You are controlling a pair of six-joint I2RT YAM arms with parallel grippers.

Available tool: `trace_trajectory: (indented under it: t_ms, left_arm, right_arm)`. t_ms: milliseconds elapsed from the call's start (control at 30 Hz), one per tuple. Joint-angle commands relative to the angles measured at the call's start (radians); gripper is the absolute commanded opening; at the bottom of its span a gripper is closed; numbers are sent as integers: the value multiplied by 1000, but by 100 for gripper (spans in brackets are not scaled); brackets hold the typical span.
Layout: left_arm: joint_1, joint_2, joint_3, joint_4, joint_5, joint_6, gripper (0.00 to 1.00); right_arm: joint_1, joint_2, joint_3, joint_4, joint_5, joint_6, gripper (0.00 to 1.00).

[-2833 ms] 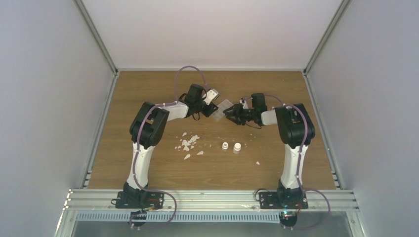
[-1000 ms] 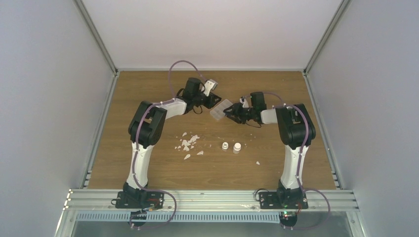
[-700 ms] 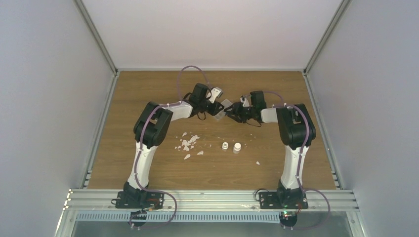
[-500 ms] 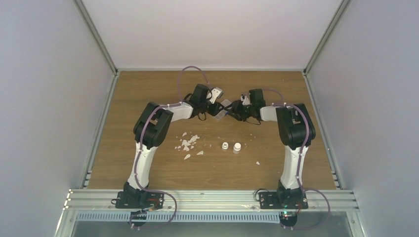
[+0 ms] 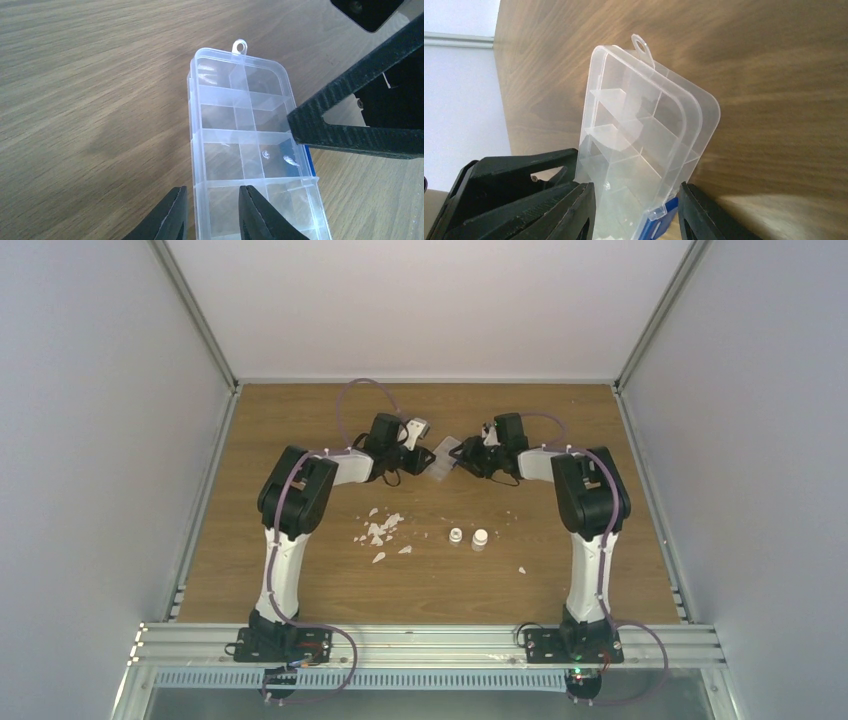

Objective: Sort the pills into containers
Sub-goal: Open the pill container at the center of the board.

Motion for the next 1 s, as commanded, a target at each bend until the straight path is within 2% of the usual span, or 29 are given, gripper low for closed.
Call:
trace_trajectory:
  t_ms: [0,300,400,533,767,967]
  left_arm:
    - [4,67,-12,-105,-5,7,66]
    - [12,69,-21,-95,17,11,64]
    - [15,66,-27,-96,40,11,57]
    - [31,39,-70,-38,125,-24,40]
    - [78,-10,-197,124,249,-130,39]
    - [104,-43,-274,190,245,-167,39]
  right_arm:
    - [28,34,67,-2,44,9,100]
    - [79,85,176,8,11,28,100]
    - [91,86,210,5,-2,26,100]
    - [118,81,258,-12,-24,12,100]
    - [164,90,329,-11,-103,-4,100]
    - [168,109,336,-13,-124,-4,100]
